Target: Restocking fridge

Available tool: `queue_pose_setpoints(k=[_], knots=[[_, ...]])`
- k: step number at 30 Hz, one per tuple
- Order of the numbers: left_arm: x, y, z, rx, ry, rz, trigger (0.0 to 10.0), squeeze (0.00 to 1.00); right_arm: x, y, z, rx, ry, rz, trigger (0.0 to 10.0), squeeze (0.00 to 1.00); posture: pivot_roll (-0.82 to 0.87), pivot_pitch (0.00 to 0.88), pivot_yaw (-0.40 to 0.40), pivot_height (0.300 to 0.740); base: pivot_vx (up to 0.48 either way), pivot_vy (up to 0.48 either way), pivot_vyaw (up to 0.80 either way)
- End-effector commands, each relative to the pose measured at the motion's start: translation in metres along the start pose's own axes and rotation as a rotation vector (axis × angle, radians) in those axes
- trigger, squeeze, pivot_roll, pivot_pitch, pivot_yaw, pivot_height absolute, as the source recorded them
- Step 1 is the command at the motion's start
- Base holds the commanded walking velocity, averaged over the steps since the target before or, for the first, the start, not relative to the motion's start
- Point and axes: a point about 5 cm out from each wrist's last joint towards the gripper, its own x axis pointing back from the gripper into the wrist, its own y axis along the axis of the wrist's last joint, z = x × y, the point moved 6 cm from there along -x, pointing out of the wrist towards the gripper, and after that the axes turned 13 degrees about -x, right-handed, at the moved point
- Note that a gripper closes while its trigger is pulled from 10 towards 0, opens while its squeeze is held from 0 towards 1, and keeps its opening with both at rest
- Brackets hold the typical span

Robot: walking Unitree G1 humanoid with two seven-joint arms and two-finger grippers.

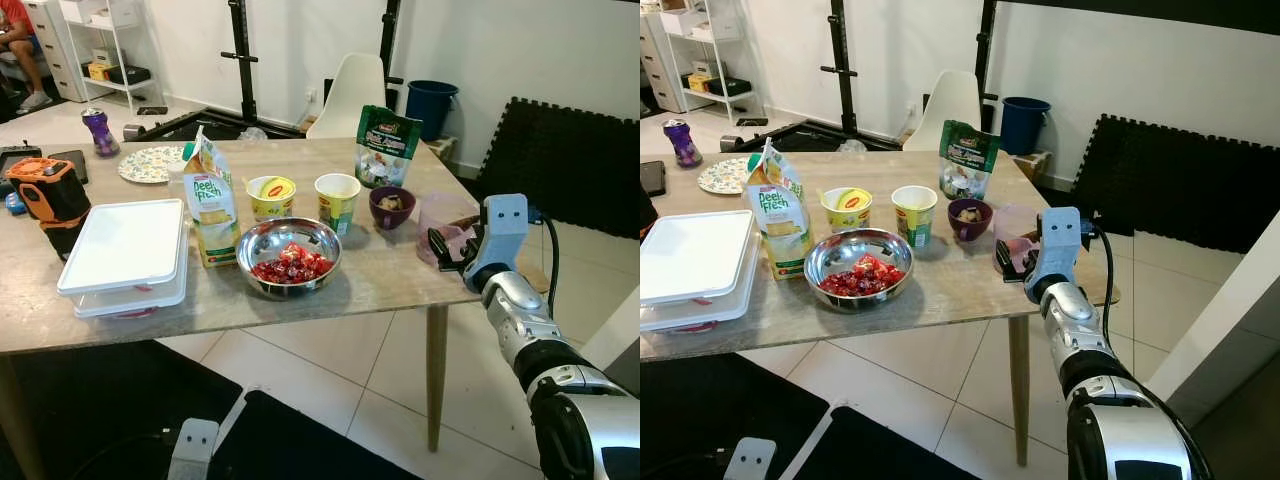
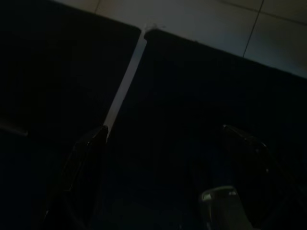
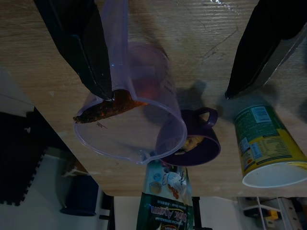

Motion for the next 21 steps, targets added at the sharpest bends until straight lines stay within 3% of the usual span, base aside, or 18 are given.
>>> queue_pose_setpoints(k=[1, 12, 21], knots=[[0.003, -0.008, 0.001, -0.018, -0.008, 0.023, 10.0, 0.00, 0.002, -0.005, -0.007, 0.007, -0.025, 0.026, 10.0, 0.00, 0.03, 0.209, -0.054, 0.740, 0.000, 0.000, 0.00], [0.013, -0.015, 0.005, -0.029, -0.008, 0.026, 10.0, 0.00, 0.005, -0.001, -0.027, 0.066, -0.114, 0.033, 10.0, 0.00, 0.06, 0.245, -0.052, 0.740, 0.000, 0.000, 0.00], [0.016, -0.019, 0.005, -0.020, -0.001, 0.039, 10.0, 0.00, 0.006, 0.012, -0.042, -0.022, -0.167, -0.009, 10.0, 0.00, 0.06, 0.242, -0.064, 0.740, 0.000, 0.000, 0.00]])
